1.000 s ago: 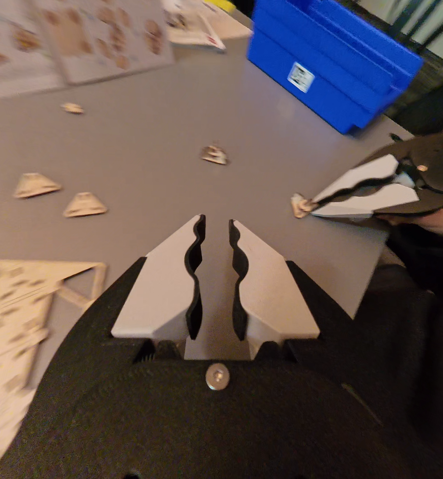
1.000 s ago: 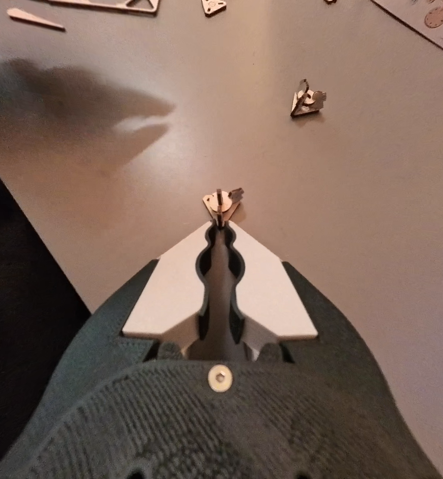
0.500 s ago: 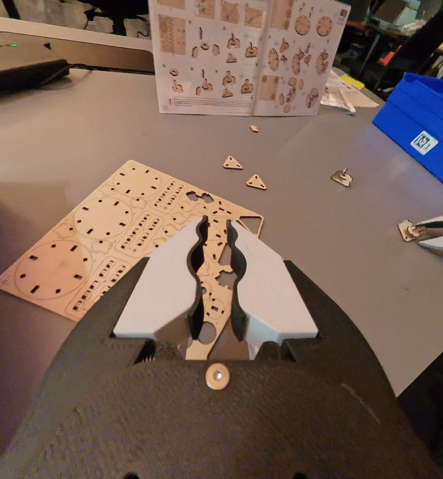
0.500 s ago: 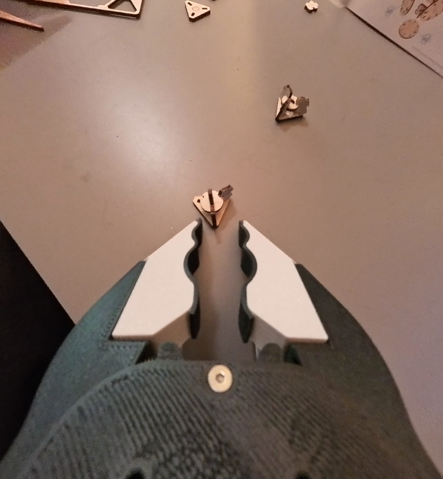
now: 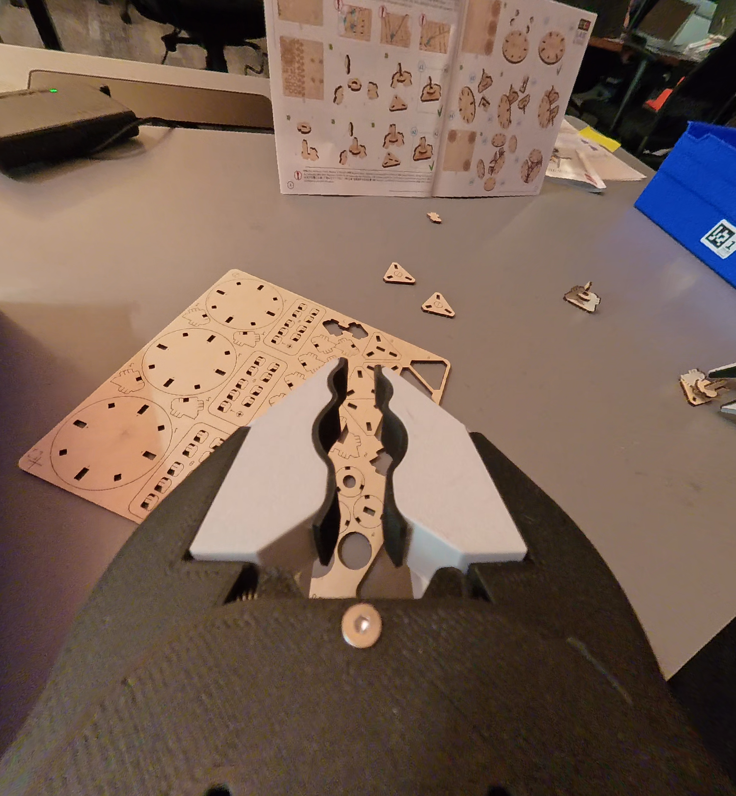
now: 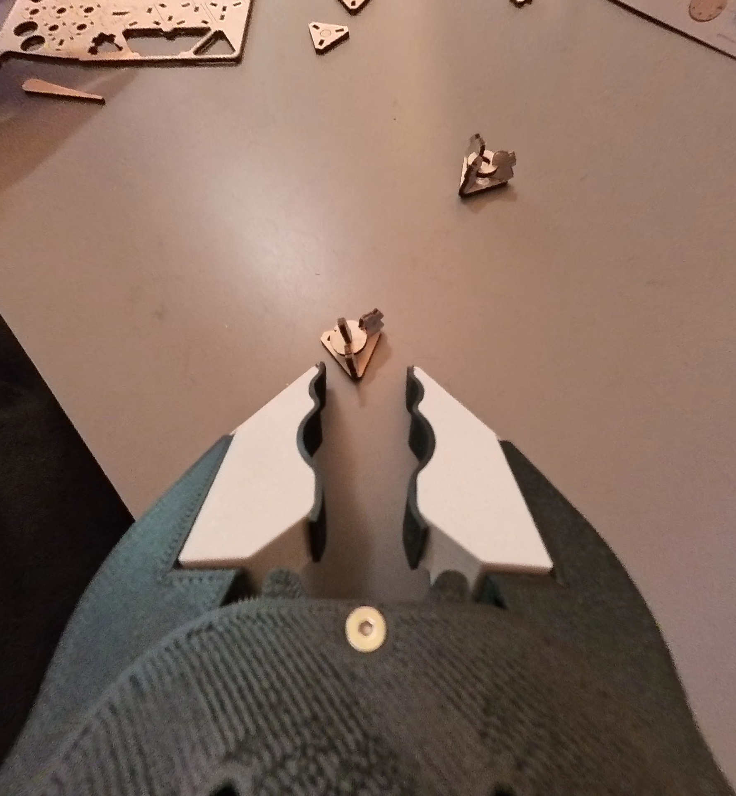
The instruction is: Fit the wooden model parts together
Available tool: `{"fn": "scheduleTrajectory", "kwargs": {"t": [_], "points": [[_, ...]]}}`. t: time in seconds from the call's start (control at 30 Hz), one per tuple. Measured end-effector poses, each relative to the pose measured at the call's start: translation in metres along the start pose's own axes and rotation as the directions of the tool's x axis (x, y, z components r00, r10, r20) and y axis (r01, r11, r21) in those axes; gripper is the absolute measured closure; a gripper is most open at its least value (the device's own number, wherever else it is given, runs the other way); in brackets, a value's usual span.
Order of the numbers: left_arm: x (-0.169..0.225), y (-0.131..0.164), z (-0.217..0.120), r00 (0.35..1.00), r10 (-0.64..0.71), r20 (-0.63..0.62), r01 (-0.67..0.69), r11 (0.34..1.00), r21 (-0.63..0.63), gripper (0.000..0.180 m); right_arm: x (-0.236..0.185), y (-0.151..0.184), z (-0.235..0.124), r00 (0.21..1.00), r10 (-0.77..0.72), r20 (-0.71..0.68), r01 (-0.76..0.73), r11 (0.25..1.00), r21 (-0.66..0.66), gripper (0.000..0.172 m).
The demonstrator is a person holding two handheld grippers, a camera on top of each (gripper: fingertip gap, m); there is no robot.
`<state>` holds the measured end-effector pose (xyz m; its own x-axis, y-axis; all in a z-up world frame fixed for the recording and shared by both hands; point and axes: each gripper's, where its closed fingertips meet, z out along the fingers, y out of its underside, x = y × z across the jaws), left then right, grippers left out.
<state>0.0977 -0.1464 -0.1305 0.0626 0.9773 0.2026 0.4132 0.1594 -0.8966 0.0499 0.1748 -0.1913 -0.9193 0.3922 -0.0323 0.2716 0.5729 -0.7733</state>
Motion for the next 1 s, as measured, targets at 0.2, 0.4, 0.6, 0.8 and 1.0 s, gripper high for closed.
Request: {"fn": "scheduleTrajectory", "kwargs": {"t": [0.2,0.4,0.6,0.8,1.0], "points": [[0.024,-0.002,0.010,0.997,0.041,-0.061,-0.040,0.999,0.003,0.169,0.001,-0.001,-0.001,0.999,0.039,0.030,-0.040,0.999,0.011,0.133],[0.097,-0.004,0.070,0.943,0.169,-0.288,-0.233,0.951,-0.203,0.159,0.000,-0.004,-0.004,0.996,0.067,0.061,-0.069,0.997,0.032,0.132],[0.091,-0.033,0.188,0.928,0.249,-0.277,-0.349,0.840,-0.416,0.159,0.001,-0.005,-0.004,0.999,0.038,0.030,-0.039,0.998,0.040,0.132],[0.071,-0.048,0.263,0.966,0.208,-0.156,-0.257,0.850,-0.460,0.156,0.003,-0.011,-0.011,0.998,0.050,0.025,-0.052,0.994,0.094,0.132],[0.073,-0.041,0.274,0.973,0.136,-0.185,-0.213,0.833,-0.511,0.149,0.004,-0.013,-0.014,0.998,0.064,0.027,-0.067,0.991,0.116,0.132]]}}
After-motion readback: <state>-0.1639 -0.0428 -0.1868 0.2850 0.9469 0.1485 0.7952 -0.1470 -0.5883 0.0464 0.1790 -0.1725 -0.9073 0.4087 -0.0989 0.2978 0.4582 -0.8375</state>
